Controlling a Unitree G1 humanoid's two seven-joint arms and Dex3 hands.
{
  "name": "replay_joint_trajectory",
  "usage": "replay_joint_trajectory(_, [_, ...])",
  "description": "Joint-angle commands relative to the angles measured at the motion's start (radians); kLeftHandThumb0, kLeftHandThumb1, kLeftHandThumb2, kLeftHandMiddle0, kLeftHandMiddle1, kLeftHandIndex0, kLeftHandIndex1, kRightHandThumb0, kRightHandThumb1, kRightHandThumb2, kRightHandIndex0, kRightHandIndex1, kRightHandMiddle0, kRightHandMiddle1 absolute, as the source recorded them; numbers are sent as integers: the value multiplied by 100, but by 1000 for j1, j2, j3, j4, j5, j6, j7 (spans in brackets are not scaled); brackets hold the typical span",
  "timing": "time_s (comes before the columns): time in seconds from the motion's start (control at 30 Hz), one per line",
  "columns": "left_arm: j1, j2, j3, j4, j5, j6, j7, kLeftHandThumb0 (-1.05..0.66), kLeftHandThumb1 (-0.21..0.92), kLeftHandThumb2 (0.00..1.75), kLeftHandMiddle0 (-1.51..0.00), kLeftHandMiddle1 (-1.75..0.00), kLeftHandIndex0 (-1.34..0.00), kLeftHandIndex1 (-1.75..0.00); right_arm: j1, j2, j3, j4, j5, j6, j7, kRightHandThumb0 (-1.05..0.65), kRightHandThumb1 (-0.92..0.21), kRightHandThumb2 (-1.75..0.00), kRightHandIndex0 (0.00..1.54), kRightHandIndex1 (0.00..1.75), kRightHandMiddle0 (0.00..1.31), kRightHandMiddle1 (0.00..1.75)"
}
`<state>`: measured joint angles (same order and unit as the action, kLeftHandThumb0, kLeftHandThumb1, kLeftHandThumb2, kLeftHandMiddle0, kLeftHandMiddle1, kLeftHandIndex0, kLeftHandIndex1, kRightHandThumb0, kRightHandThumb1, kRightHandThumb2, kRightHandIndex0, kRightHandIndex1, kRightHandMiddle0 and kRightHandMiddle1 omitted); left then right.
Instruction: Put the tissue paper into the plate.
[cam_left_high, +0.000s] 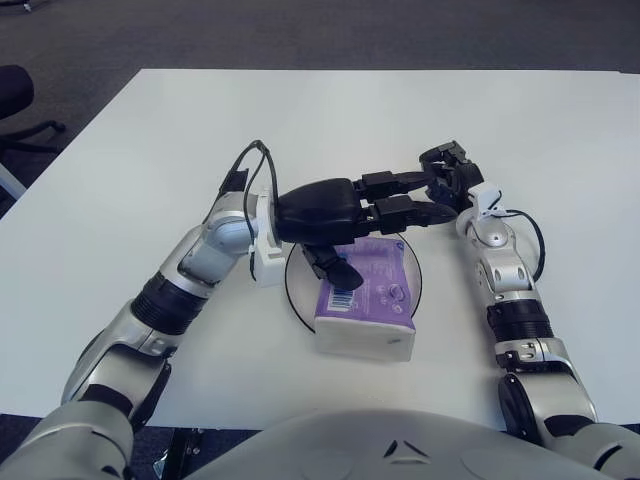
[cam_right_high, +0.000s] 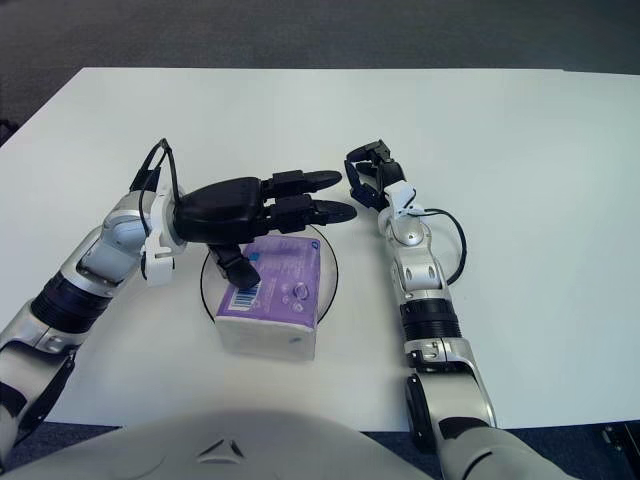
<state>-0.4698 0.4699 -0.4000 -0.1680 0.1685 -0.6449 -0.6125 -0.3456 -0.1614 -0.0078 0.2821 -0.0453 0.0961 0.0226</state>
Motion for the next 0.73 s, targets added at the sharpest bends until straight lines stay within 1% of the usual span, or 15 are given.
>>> replay_joint_trajectory(0.0, [67, -72, 116, 45, 33, 93, 165, -105, 92, 99, 0, 0, 0, -40, 106, 27, -2, 147, 36, 48, 56, -40, -92, -57, 43, 162, 17, 163])
replay_joint_trajectory(0.03, [137, -171, 192, 59, -18, 185, 294, -105, 92, 99, 0, 0, 0, -40, 105, 32, -24, 163, 62, 10, 58, -40, -92, -57, 43, 162, 17, 163])
replay_joint_trajectory(0.07, [184, -247, 278, 77, -78, 236, 404, -105, 92, 99, 0, 0, 0, -40, 106, 37, -39, 168, 76, -9, 56, -40, -92, -57, 43, 162, 17, 163])
replay_joint_trajectory(0.1, [207, -293, 353, 87, -139, 278, 474, -105, 92, 99, 0, 0, 0, -40, 105, 42, -51, 170, 85, -24, 50, -40, -92, -57, 43, 162, 17, 163])
replay_joint_trajectory(0.13, [221, -316, 408, 78, -176, 314, 517, -105, 92, 99, 0, 0, 0, -40, 105, 45, -57, 169, 88, -36, 46, -40, -92, -57, 43, 162, 17, 163])
replay_joint_trajectory(0.2, [231, -346, 535, 117, -267, 418, 599, -105, 92, 99, 0, 0, 0, -40, 104, 50, -71, 163, 101, -49, 44, -40, -92, -57, 43, 162, 17, 163])
replay_joint_trajectory(0.27, [235, -370, 600, 164, -292, 456, 662, -105, 92, 99, 0, 0, 0, -40, 105, 48, -78, 160, 104, -62, 44, -40, -92, -57, 43, 162, 17, 163])
replay_joint_trajectory(0.3, [240, -378, 609, 173, -289, 458, 677, -67, 92, 91, -76, -129, -57, -140, 104, 47, -80, 160, 105, -65, 43, -46, -46, -113, 107, 172, 51, 172])
replay_joint_trajectory(0.33, [250, -382, 615, 185, -287, 460, 683, -54, 92, 89, -98, -165, -73, -167, 104, 47, -82, 160, 105, -65, 42, -48, -34, -129, 122, 174, 60, 174])
replay_joint_trajectory(0.4, [251, -395, 639, 258, -338, 498, 670, -54, 92, 89, -98, -165, -73, -167, 103, 53, -94, 153, 118, -66, 35, -48, -34, -129, 122, 174, 60, 174])
replay_joint_trajectory(0.47, [280, -414, 616, 343, -367, 566, 631, -54, 92, 89, -98, -165, -73, -167, 102, 64, -112, 145, 133, -69, 25, -48, -34, -129, 122, 174, 60, 174])
replay_joint_trajectory(0.57, [294, -443, 577, 581, -364, 545, 542, -54, 92, 89, -98, -165, -73, -167, 103, 81, -134, 133, 150, -73, 2, -48, -34, -129, 122, 174, 60, 174])
replay_joint_trajectory(0.6, [294, -449, 570, 634, -383, 557, 491, -54, 92, 89, -98, -165, -73, -167, 105, 86, -138, 131, 153, -77, -6, -48, -34, -129, 122, 174, 60, 174])
replay_joint_trajectory(0.63, [295, -455, 564, 657, -399, 578, 454, -54, 92, 89, -98, -165, -73, -167, 105, 88, -139, 130, 154, -80, -10, -48, -34, -129, 122, 174, 60, 174])
replay_joint_trajectory(0.7, [322, -466, 533, 630, -404, 591, 415, -53, 92, 89, -99, -167, -73, -169, 105, 91, -143, 131, 158, -80, -12, -48, -33, -130, 123, 174, 60, 174])
